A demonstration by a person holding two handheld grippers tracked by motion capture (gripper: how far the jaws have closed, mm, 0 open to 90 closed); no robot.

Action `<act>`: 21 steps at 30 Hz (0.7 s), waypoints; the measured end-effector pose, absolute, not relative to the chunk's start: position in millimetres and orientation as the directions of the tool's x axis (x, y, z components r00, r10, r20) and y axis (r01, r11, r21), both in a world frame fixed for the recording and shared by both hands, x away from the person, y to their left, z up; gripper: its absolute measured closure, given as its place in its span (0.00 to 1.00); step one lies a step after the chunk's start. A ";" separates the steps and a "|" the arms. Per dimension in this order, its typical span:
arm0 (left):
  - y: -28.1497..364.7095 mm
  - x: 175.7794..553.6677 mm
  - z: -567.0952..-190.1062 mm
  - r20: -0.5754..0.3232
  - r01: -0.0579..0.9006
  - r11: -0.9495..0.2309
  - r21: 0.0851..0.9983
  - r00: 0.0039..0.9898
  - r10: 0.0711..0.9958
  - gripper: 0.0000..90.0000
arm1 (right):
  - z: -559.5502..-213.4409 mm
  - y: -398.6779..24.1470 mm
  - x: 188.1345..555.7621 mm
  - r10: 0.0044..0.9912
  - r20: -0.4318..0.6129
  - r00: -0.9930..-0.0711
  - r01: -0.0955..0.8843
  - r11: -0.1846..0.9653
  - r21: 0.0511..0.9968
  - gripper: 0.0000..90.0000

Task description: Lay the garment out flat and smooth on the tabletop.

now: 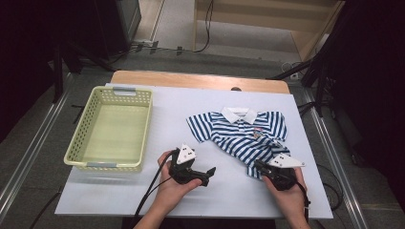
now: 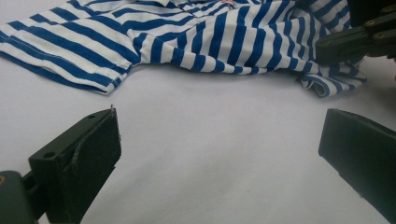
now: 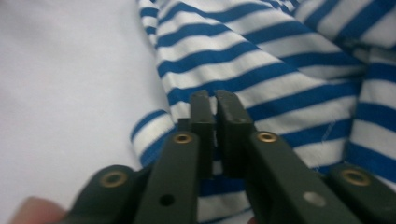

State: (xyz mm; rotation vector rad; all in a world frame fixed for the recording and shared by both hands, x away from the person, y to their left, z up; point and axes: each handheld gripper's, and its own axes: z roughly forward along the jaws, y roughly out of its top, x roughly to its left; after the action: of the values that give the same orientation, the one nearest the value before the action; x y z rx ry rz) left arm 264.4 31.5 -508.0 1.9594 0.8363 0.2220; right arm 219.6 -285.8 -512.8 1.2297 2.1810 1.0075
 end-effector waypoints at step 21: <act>30.5 263.4 -508.3 -0.172 0.456 -0.314 0.833 0.752 0.636 0.00 | -517.0 -282.5 212.0 0.873 -0.061 -0.483 0.562 0.363 0.743 0.57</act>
State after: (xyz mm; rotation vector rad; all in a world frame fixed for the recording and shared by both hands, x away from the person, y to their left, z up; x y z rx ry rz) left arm 263.4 30.5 -508.3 1.9662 0.8285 0.2310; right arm 212.0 -282.5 -517.0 1.2455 2.1797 0.9264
